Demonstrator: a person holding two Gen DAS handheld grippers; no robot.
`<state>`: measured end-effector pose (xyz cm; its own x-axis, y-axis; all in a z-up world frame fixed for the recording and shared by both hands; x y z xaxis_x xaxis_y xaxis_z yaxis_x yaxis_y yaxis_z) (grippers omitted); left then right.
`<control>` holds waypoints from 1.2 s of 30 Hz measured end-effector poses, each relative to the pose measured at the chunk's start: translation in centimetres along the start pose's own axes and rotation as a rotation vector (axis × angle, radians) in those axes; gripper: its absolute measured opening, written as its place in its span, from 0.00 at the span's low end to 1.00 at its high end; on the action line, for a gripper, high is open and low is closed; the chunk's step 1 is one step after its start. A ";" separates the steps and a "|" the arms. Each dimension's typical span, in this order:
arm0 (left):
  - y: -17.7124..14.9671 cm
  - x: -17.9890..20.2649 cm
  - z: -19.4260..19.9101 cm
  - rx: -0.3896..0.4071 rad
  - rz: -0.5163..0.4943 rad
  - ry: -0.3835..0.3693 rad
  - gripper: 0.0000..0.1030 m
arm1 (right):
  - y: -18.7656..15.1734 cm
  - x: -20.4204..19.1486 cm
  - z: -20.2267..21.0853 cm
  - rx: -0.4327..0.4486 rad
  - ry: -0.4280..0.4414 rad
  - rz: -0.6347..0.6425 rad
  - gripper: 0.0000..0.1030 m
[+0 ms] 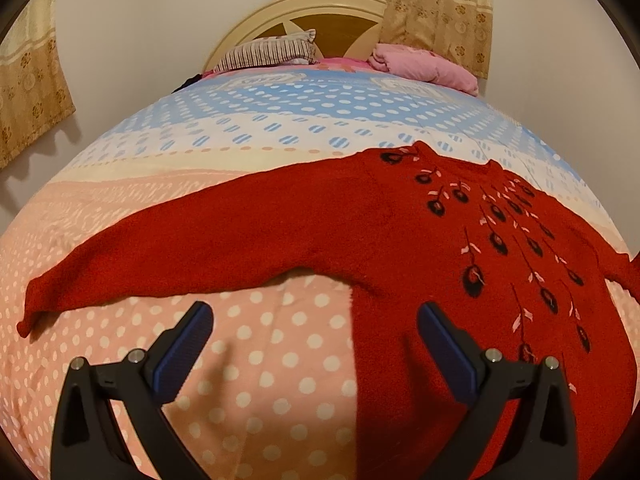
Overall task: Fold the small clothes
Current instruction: 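Lift the sleeve cuff with the right tool and carry it across the sweater body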
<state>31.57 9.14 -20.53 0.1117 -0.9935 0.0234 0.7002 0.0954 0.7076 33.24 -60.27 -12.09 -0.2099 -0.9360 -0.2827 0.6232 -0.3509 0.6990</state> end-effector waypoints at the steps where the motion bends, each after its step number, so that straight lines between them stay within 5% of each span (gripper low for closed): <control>1: -0.1 -0.2 0.0 0.001 0.002 0.001 1.00 | 0.2 -0.9 0.2 0.003 0.009 0.009 0.07; 19: -1.1 -3.0 -0.4 0.012 0.044 -0.020 1.00 | 4.8 -18.6 4.3 0.101 0.160 0.189 0.07; 36: -1.8 -3.7 -1.1 -0.011 0.113 -0.072 1.00 | 3.3 -34.3 4.1 0.098 0.297 0.375 0.07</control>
<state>30.67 12.73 -22.61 0.1402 -0.9782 0.1533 0.6938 0.2075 0.6896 39.36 -29.44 2.61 0.2481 -0.9546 -0.1651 0.5382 -0.0058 0.8428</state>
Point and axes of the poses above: each gripper's, at about its wrist camera, not at the fingertips, and z roughly against the way its jaws point, x to its right, y to its top, the point moved 9 cm from there along -z, roughly the way its jaws point
